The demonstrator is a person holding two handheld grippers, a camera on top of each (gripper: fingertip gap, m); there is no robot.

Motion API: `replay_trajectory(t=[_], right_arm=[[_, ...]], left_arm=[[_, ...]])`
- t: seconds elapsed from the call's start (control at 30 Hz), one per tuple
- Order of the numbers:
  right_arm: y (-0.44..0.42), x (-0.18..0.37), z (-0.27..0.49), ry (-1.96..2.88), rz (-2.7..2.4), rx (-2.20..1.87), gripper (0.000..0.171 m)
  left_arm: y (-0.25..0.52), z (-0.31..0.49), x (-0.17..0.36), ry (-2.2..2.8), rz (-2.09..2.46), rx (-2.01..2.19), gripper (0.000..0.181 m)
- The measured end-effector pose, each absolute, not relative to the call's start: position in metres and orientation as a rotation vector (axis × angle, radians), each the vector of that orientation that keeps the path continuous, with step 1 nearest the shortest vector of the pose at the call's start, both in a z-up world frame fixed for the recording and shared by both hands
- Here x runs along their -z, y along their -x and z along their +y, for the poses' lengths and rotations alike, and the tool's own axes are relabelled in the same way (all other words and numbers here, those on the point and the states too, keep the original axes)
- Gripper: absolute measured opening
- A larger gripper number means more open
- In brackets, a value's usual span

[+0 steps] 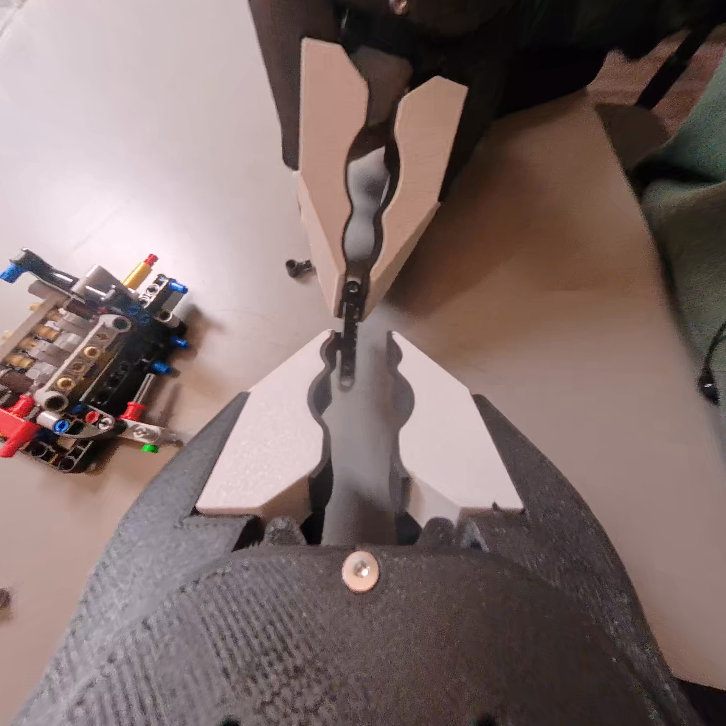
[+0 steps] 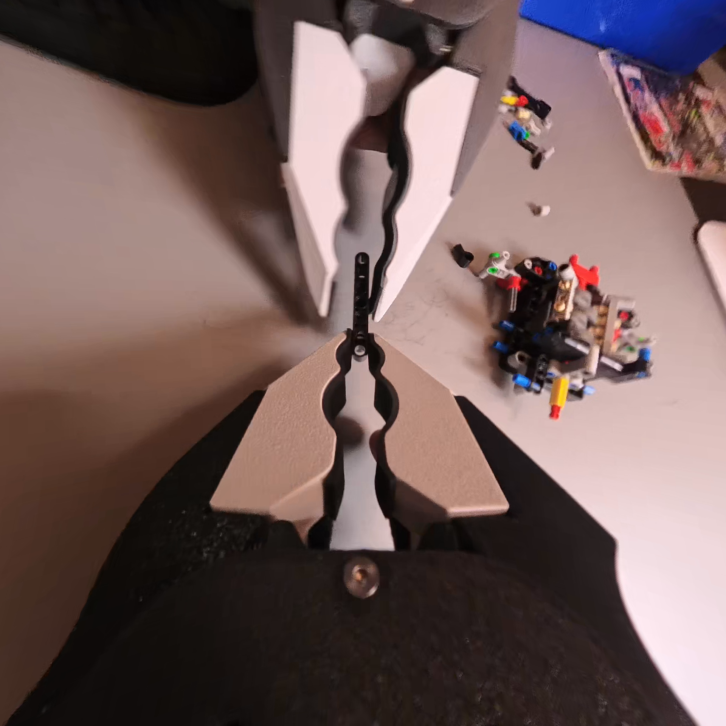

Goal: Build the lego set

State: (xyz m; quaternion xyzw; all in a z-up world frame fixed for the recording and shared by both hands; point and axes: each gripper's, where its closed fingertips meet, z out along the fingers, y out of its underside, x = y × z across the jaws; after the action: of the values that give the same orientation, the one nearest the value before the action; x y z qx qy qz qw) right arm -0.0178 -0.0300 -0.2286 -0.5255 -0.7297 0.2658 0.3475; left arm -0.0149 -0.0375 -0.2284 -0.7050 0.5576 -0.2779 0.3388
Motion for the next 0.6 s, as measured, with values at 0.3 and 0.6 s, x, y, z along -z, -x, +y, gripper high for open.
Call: replay_trajectory(t=[0.3, 0.6], right_arm=[[0.009, 0.207, -0.041, 1.425, -1.838, -1.008, 0.006], [0.010, 0.204, -0.046, 1.161, -1.904, -0.756, 0.006]], left_arm=[[0.005, -0.050, 0.205, 1.794, 1.365, 0.948, 0.052], [0.010, -0.046, 0.202, 1.724, 1.421, 0.792, 0.049]])
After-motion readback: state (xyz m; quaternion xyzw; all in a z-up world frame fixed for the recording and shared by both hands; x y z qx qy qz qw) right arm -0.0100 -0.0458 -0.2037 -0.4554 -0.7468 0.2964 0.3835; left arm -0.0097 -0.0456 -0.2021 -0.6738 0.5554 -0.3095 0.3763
